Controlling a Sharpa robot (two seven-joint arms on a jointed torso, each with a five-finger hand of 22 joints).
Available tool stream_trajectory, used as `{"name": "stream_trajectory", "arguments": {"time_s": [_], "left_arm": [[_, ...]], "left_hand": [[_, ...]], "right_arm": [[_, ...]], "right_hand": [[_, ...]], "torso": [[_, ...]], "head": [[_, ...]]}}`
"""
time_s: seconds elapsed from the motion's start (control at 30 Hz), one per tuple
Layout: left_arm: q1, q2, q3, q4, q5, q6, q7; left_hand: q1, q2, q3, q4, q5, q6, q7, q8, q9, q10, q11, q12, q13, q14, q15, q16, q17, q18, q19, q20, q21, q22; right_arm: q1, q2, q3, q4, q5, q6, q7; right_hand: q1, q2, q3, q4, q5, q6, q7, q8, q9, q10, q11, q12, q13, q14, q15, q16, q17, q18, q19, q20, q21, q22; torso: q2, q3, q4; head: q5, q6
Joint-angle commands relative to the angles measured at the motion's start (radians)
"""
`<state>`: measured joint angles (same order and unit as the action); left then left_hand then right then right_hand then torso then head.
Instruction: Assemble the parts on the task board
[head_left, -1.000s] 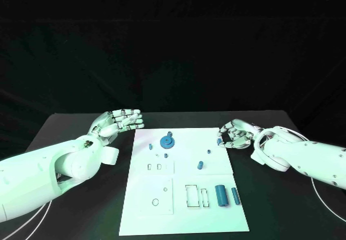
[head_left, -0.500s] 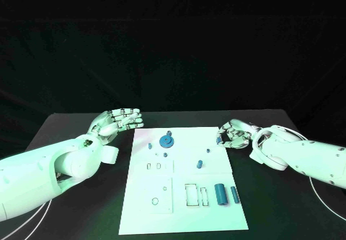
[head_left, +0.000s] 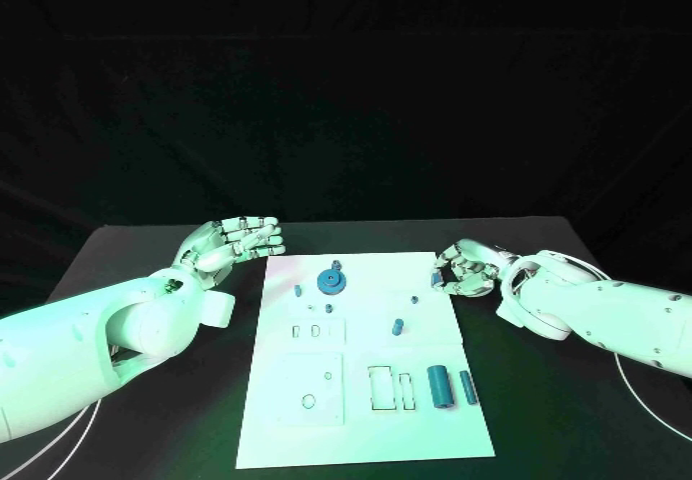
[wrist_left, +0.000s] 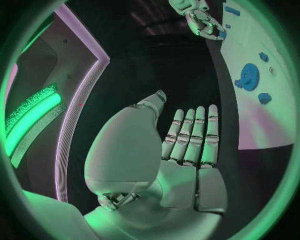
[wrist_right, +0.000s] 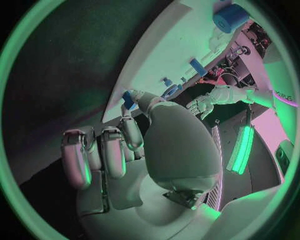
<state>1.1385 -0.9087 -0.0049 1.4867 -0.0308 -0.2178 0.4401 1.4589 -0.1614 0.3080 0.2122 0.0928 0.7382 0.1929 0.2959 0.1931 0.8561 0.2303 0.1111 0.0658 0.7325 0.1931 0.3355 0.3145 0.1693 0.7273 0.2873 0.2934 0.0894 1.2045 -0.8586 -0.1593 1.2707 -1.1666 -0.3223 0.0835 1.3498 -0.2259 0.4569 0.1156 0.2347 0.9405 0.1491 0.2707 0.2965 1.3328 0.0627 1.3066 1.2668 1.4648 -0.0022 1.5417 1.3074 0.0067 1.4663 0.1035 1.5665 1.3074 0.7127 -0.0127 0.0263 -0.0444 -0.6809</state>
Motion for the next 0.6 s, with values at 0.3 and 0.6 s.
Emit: {"name": "stream_trajectory", "arguments": {"time_s": [0.3,0.6], "left_arm": [[0.001,-0.002,0.001,0.005,-0.003,0.013,0.004],[0.001,-0.009,0.001,0.011,-0.004,0.005,0.002]], "left_hand": [[0.004,0.013,0.001,-0.006,-0.001,-0.005,0.09,0.005,0.002,-0.001,0.002,0.007,0.001,-0.004,0.001,0.003,-0.002,0.003,0.008,0.001,0.0,-0.001],[0.007,0.016,0.003,-0.008,-0.001,-0.006,0.09,0.005,0.002,-0.002,0.002,0.008,0.001,-0.004,0.001,0.004,-0.002,0.003,0.009,0.001,0.0,-0.002]], "right_arm": [[-0.01,0.017,-0.001,-0.007,0.012,-0.032,-0.015],[-0.009,0.008,-0.001,0.042,0.058,-0.179,-0.051]], "right_hand": [[-0.021,0.019,0.027,0.007,0.037,0.011,-0.006,0.011,0.003,0.012,-0.003,0.01,0.011,0.089,-0.008,0.005,0.189,-0.007,0.105,-0.006,0.004,0.263],[-0.011,0.063,0.106,-0.026,0.084,0.037,-0.02,0.052,0.021,0.03,-0.018,0.024,0.029,0.089,-0.021,0.004,0.188,-0.007,0.105,-0.018,0.004,0.263]], "torso": [[-0.001,-0.0012,0.0003],[-0.001,-0.0013,0.0008]], "head": [[-0.003,-0.004],[0.001,-0.005]]}}
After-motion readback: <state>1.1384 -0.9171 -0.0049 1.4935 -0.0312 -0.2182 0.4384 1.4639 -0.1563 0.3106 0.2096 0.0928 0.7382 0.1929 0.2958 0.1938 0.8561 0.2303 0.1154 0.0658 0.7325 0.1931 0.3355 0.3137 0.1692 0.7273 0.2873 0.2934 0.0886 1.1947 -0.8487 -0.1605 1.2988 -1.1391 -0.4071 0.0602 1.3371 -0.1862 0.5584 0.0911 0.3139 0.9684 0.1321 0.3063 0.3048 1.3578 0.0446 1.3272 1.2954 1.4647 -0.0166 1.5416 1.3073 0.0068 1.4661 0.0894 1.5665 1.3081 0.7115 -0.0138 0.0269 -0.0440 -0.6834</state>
